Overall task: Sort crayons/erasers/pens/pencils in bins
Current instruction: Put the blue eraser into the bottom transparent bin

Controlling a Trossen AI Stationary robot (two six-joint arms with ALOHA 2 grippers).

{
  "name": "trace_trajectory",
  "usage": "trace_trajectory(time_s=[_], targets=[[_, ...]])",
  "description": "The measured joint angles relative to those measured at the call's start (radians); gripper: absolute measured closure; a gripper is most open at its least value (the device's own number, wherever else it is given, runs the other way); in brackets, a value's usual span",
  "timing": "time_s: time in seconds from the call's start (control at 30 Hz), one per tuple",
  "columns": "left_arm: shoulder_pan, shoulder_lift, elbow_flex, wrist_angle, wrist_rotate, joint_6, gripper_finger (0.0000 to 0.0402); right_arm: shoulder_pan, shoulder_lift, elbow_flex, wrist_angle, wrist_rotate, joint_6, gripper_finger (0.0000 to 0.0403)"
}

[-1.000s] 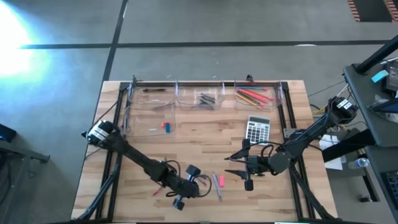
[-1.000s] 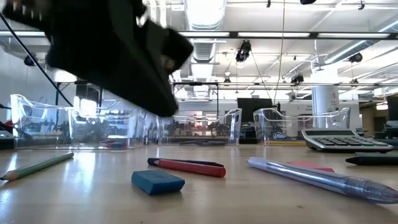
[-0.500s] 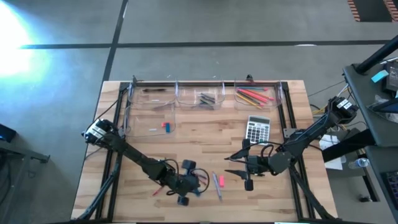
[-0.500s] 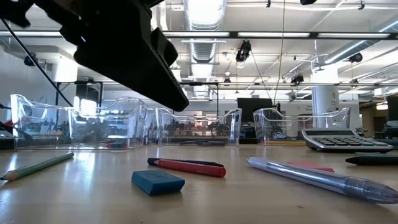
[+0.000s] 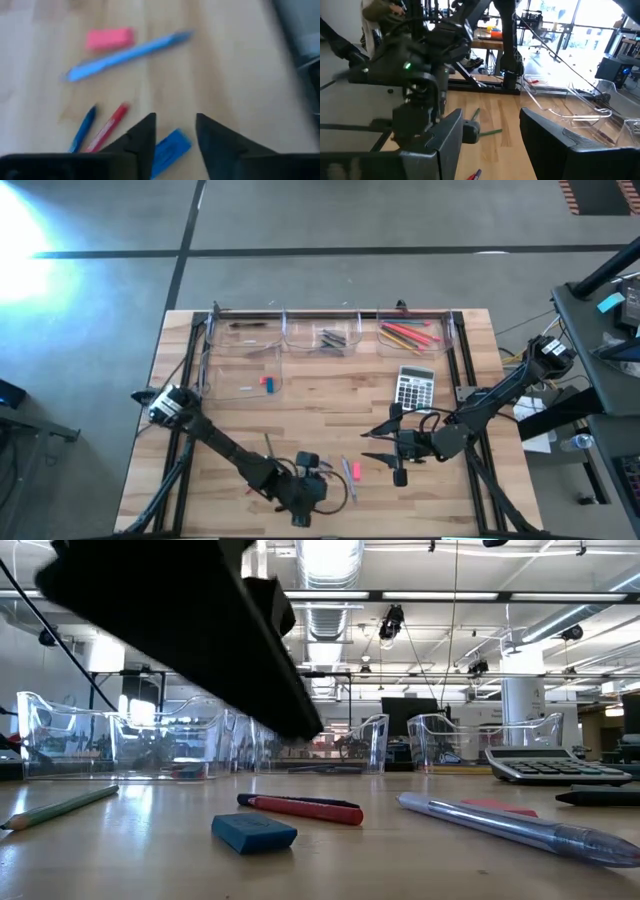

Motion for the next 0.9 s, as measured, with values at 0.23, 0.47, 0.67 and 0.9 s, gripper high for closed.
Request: trace_trajectory(time_s=[0.23, 0.47, 0.67, 0.9], targets=[[-0.001, 0.085, 0.112, -0.173, -0.017, -0.163, 0.0197, 0.000, 0.000, 0.000, -0.016, -0.001, 0.036, 0.0216], [-0.023, 0.138, 0.182, -0.189, -0.023, -0.197, 0.0176, 0.000, 0.000, 0.000, -0.025, -0.002, 0.079, 0.0216], [-0.039, 0.163, 0.196, -0.297, -0.099, -0.321, 0.0176, 0.000, 0.000, 0.000, -0.029, -0.002, 0.122, 0.0216], [-0.040, 0.165, 0.186, -0.329, -0.147, -0.405, 0.0176, 0.001, 0.000, 0.000, -0.029, -0.002, 0.144, 0.0216]])
